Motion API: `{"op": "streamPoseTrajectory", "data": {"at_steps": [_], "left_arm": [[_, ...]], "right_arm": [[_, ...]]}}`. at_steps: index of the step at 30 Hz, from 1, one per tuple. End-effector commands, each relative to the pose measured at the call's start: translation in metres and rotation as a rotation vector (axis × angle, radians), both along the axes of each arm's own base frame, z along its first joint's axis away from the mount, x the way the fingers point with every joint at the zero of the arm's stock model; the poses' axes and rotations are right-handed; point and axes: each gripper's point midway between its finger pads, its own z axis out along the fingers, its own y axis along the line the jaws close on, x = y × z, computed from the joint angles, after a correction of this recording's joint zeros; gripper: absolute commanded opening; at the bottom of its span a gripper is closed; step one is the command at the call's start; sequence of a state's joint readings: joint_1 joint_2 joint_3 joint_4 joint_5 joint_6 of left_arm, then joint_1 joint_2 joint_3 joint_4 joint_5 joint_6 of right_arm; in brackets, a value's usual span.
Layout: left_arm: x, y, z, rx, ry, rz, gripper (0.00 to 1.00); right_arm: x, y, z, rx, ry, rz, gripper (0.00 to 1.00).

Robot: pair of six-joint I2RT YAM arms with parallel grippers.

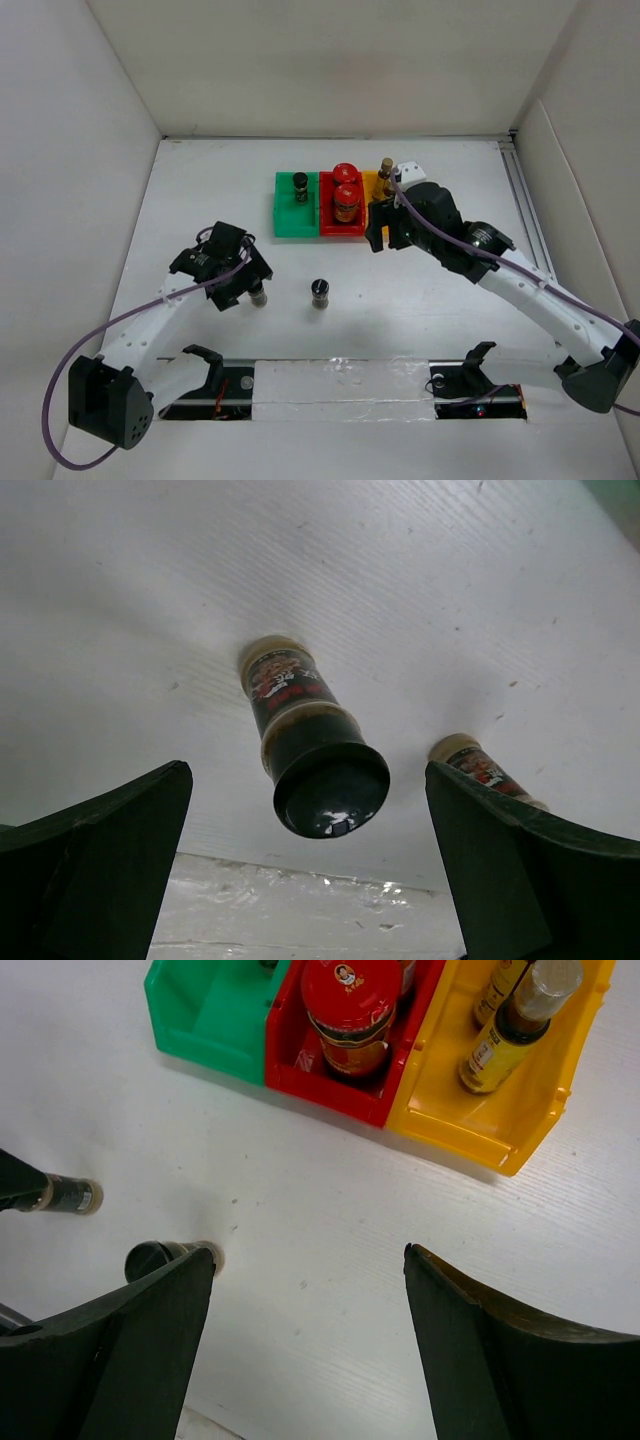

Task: Organize the condiment bottles

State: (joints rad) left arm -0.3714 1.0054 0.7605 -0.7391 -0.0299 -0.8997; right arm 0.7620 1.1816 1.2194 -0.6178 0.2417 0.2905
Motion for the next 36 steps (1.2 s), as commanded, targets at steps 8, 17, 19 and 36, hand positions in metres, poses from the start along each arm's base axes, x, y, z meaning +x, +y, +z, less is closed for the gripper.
{"op": "streamPoseTrajectory", "data": {"at_steps": [8, 17, 19, 36], "left_arm": [[-0.003, 0.001, -0.024, 0.053, 0.109, -0.027, 0.85], [0.005, -0.001, -0.033, 0.078, 0.144, -0.057, 0.29], [0.008, -0.005, -0.035, 0.067, 0.144, -0.077, 0.00], [0.121, -0.035, 0.108, 0.142, -0.190, -0.344, 0.00]], "right_arm": [[-0.010, 0.005, 0.026, 0.094, -0.081, 0.051, 0.82], [-0.010, 0.006, 0.028, 0.106, -0.093, 0.058, 0.82], [-0.008, 0.006, 0.027, 0.105, -0.098, 0.050, 0.82], [0.010, -0.004, 0.032, 0.095, -0.079, -0.013, 0.82]]}}
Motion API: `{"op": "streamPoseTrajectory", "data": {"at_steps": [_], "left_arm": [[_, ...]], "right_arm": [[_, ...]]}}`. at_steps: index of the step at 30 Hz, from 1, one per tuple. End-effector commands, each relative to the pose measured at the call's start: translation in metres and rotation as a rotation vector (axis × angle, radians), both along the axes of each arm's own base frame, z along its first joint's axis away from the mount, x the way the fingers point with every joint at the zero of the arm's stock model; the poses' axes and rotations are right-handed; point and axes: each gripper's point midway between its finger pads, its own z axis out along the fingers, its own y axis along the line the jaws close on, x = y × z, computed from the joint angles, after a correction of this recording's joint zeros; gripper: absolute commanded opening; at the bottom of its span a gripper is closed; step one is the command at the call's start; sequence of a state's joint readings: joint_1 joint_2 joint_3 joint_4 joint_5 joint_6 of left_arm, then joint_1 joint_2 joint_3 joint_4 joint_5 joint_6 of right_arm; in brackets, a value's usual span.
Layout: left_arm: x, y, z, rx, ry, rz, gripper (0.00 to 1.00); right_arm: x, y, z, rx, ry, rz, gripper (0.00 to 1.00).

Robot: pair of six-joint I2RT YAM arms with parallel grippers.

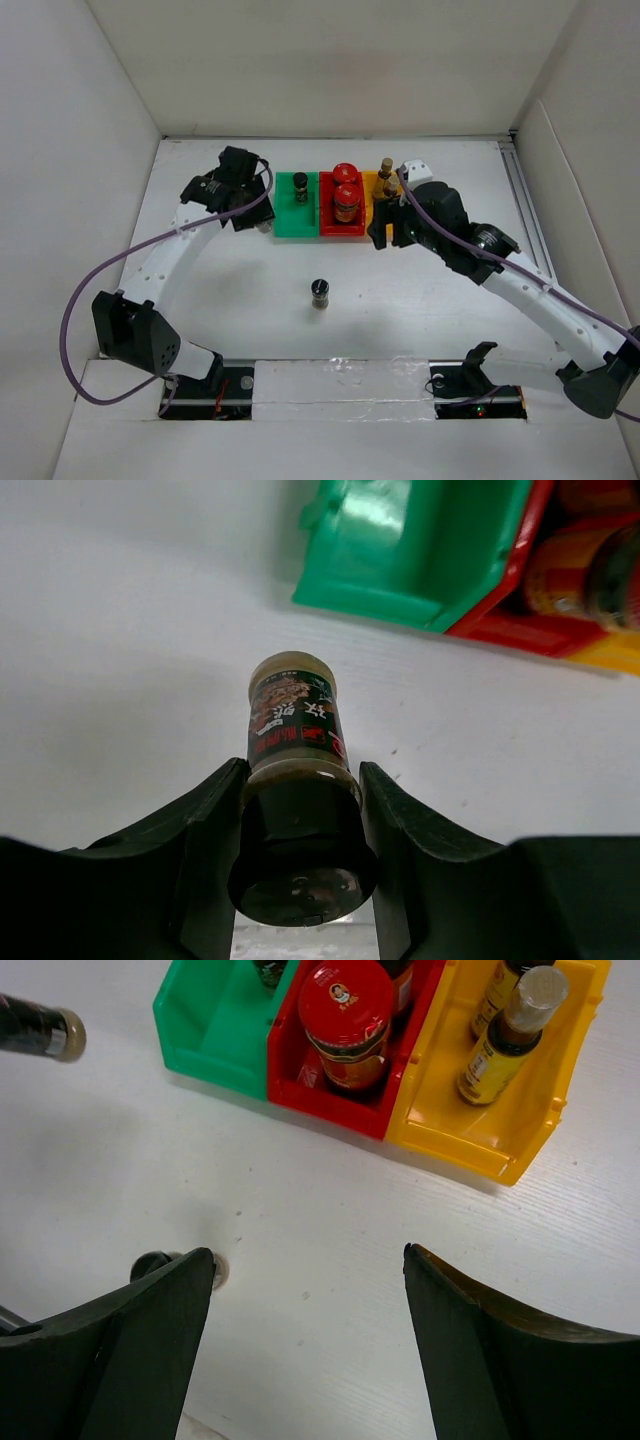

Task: Organize the condiment bottles

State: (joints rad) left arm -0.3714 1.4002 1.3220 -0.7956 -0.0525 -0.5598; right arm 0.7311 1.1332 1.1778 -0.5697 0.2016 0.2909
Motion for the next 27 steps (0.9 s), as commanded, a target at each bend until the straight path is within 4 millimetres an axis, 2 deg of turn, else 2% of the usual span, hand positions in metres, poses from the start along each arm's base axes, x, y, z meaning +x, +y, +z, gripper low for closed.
{"op": "streamPoseTrajectory", "data": {"at_steps": [1, 2, 3, 4, 6, 7, 8, 10, 11, 12, 15, 16, 18, 19, 24, 25, 27], "left_arm": [[0.031, -0.017, 0.033, -0.016, -0.066, -0.084, 0.00], [0.031, -0.017, 0.033, -0.014, -0.067, -0.088, 0.00], [0.037, -0.027, 0.038, -0.052, -0.081, -0.117, 0.00], [0.043, -0.031, 0.034, -0.052, -0.071, -0.128, 0.00], [0.058, -0.037, 0.048, -0.055, -0.100, -0.151, 0.00], [0.065, -0.040, 0.036, -0.037, -0.064, -0.163, 0.00], [0.074, -0.043, 0.046, -0.038, -0.086, -0.168, 0.00], [0.086, -0.040, 0.043, 0.010, -0.067, -0.168, 0.00], [0.088, -0.040, 0.042, 0.020, -0.058, -0.175, 0.00], [0.090, -0.033, 0.038, 0.066, -0.046, -0.155, 0.00], [0.101, -0.033, 0.033, 0.093, -0.036, -0.164, 0.00], [0.104, -0.034, 0.025, 0.103, -0.013, -0.169, 0.00], [0.110, -0.035, 0.028, 0.111, -0.015, -0.169, 0.00], [0.113, -0.037, 0.020, 0.116, 0.004, -0.172, 0.00], [0.129, -0.043, 0.024, 0.117, 0.001, -0.187, 0.00], [0.132, -0.046, 0.017, 0.114, 0.015, -0.194, 0.00], [0.137, -0.052, 0.017, 0.098, 0.012, -0.208, 0.00]], "right_arm": [[0.013, -0.002, 0.026, 0.045, -0.049, -0.030, 0.81], [0.013, -0.002, 0.026, 0.046, -0.049, -0.030, 0.81], [0.016, -0.005, 0.025, 0.044, -0.043, -0.041, 0.82], [0.019, -0.008, 0.026, 0.044, -0.041, -0.052, 0.81], [0.018, -0.010, 0.027, 0.039, -0.029, -0.060, 0.81], [0.018, -0.012, 0.030, 0.043, -0.030, -0.075, 0.82], [0.017, -0.013, 0.032, 0.046, -0.032, -0.079, 0.81], [0.013, -0.016, 0.039, 0.059, -0.041, -0.081, 0.81], [0.013, -0.019, 0.040, 0.062, -0.041, -0.088, 0.82], [0.011, -0.021, 0.042, 0.068, -0.043, -0.089, 0.82], [0.007, -0.023, 0.046, 0.079, -0.045, -0.090, 0.82], [0.006, -0.024, 0.046, 0.078, -0.044, -0.088, 0.82], [0.005, -0.024, 0.047, 0.080, -0.041, -0.088, 0.82], [0.004, -0.025, 0.046, 0.078, -0.038, -0.088, 0.82], [0.005, -0.025, 0.041, 0.061, -0.021, -0.091, 0.81], [0.005, -0.025, 0.041, 0.059, -0.019, -0.096, 0.81], [0.006, -0.025, 0.042, 0.060, -0.022, -0.098, 0.82]]}}
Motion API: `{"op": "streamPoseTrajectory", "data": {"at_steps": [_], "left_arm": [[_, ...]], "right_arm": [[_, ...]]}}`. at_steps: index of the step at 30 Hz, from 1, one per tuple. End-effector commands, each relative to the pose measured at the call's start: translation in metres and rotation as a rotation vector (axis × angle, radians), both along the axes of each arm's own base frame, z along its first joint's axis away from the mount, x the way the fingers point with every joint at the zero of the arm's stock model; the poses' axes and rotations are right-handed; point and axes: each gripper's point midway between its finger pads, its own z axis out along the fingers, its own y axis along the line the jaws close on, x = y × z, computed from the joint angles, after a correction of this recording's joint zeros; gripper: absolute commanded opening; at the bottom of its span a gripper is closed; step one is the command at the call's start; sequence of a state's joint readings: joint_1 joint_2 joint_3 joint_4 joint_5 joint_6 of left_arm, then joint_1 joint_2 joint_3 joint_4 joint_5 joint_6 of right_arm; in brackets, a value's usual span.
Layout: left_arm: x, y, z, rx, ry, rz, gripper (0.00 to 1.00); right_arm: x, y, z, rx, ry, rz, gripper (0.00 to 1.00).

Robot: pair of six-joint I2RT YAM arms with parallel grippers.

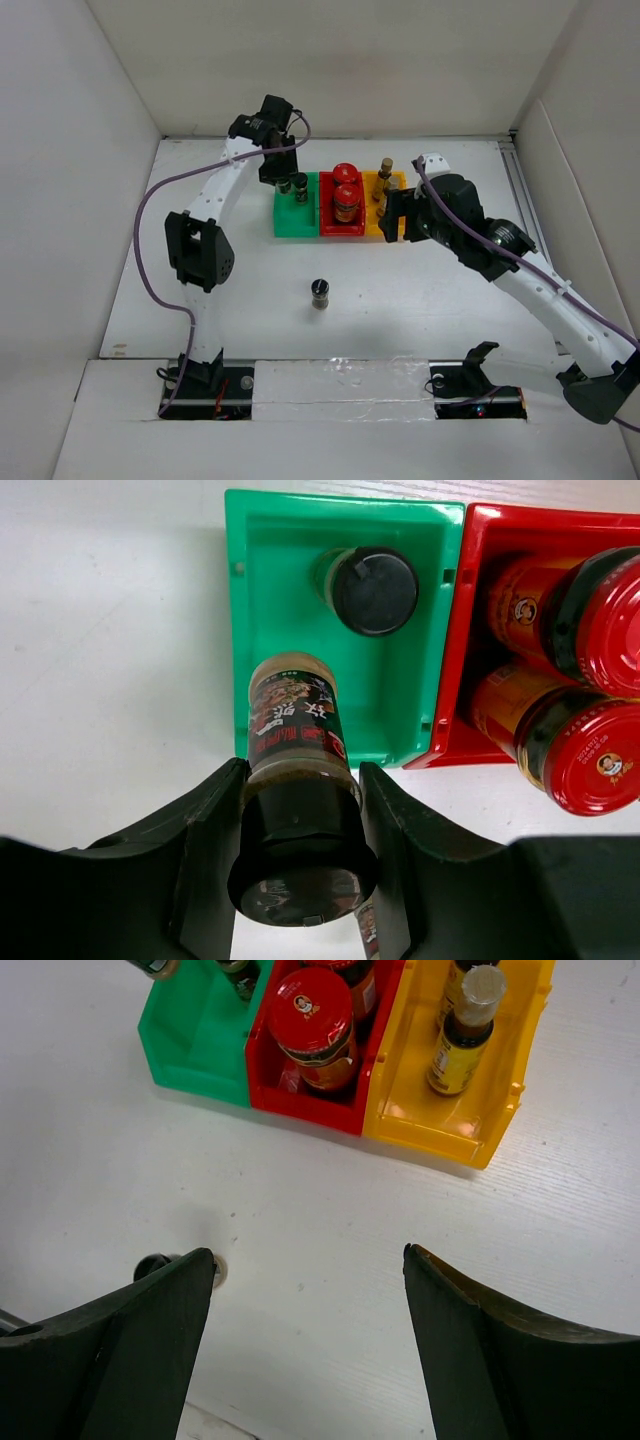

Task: Organize the condiment bottles

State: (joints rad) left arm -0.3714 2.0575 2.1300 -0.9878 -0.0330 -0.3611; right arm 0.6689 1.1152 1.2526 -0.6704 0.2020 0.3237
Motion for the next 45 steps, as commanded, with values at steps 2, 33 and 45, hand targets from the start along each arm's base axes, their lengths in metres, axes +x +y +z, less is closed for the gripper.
{"op": "streamPoseTrajectory", "data": {"at_steps": [2, 33, 45], "left_arm": [[0.003, -0.005, 0.001, -0.002, 0.018, -0.035, 0.00], [0.019, -0.009, -0.081, 0.057, 0.137, -0.038, 0.42], [0.017, -0.002, -0.030, 0.038, 0.020, 0.003, 0.55]], "right_arm": [[0.004, 0.000, 0.022, 0.037, -0.039, -0.017, 0.81], [0.008, 0.013, 0.001, 0.035, -0.004, 0.026, 0.81], [0.006, 0.022, 0.002, 0.048, -0.002, 0.047, 0.81]]}}
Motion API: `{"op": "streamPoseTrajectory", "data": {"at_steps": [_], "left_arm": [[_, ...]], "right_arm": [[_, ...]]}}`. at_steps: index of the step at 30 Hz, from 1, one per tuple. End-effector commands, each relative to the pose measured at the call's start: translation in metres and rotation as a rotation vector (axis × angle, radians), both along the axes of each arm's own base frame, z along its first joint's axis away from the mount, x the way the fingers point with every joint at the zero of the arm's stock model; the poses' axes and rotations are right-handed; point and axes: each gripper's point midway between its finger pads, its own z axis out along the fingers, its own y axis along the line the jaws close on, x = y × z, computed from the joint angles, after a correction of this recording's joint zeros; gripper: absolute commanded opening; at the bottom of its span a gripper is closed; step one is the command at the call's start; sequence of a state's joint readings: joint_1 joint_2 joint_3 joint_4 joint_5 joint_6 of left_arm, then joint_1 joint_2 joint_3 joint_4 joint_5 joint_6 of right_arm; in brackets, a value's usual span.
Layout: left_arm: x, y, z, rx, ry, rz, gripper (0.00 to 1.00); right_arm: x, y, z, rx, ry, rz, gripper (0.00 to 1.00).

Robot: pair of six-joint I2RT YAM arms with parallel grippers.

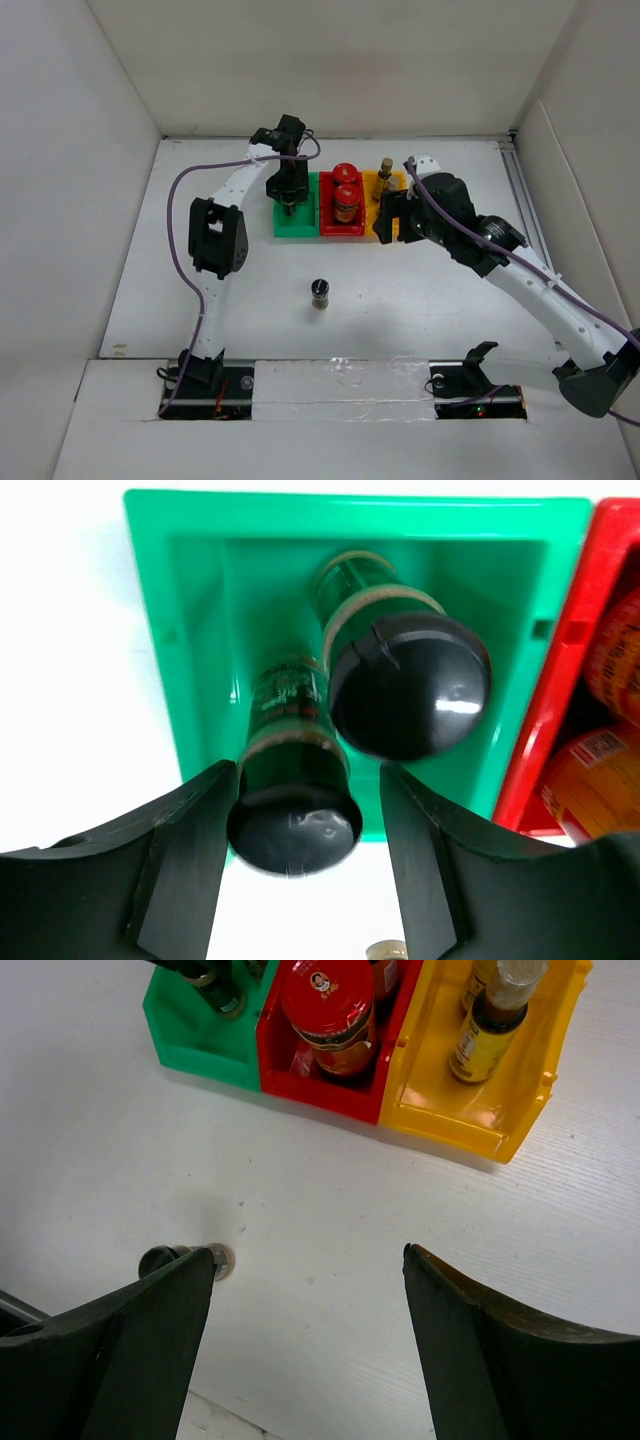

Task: Organize the condiment bottles

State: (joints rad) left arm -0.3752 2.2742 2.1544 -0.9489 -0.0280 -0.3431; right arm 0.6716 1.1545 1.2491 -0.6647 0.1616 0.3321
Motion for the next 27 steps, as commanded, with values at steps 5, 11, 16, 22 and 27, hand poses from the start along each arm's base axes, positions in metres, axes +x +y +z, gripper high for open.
{"op": "streamPoseTrajectory", "data": {"at_steps": [5, 11, 16, 22, 27], "left_arm": [[-0.005, 0.009, 0.100, -0.052, -0.203, 0.033, 0.59], [-0.030, 0.025, 0.158, -0.076, -0.321, 0.054, 0.99], [-0.084, -0.002, 0.148, -0.059, -0.353, -0.023, 0.99], [-0.174, -0.038, 0.100, -0.029, -0.320, -0.106, 0.99], [-0.218, -0.065, 0.072, -0.078, -0.280, -0.173, 0.99]], "right_arm": [[0.005, 0.012, 0.017, 0.041, -0.050, 0.013, 0.81], [0.004, 0.004, 0.029, 0.032, -0.074, -0.021, 0.82], [0.003, -0.009, 0.041, 0.023, -0.102, -0.069, 0.82], [-0.009, -0.041, 0.057, -0.013, -0.139, -0.166, 0.83], [-0.019, -0.055, 0.067, -0.009, -0.161, -0.188, 0.83]]}}
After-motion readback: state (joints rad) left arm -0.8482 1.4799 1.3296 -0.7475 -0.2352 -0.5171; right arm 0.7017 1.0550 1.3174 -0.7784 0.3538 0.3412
